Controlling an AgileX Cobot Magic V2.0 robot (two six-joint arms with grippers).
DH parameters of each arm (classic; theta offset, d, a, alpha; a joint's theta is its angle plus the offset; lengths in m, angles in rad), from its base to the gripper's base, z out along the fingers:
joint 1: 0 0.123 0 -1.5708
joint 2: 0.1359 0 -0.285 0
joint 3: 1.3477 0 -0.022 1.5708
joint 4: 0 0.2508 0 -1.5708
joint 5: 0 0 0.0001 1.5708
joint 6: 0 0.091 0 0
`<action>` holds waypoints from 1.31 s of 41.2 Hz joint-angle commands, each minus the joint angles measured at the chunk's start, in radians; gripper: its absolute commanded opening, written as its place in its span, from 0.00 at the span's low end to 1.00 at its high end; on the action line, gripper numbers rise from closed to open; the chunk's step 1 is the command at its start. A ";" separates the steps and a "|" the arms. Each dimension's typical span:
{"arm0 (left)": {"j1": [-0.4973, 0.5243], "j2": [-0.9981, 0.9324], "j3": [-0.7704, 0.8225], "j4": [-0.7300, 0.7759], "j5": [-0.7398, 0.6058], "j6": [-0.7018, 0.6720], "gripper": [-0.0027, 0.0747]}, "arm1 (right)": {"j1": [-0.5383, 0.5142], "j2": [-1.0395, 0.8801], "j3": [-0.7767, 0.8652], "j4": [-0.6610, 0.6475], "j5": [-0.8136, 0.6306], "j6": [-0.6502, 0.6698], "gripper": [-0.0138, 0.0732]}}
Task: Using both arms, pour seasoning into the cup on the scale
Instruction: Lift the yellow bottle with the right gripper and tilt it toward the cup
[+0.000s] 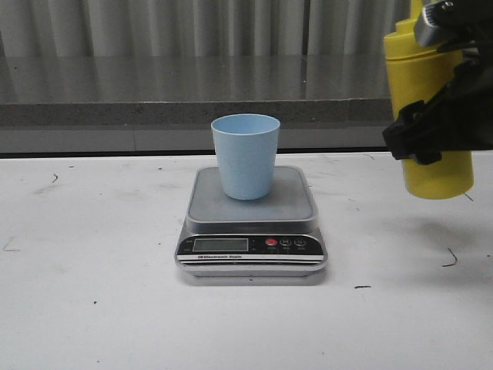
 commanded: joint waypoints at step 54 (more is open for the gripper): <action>0.001 -0.001 -0.027 -0.009 -0.066 -0.003 0.44 | 0.314 0.230 -0.755 -1.378 1.239 -0.044 0.56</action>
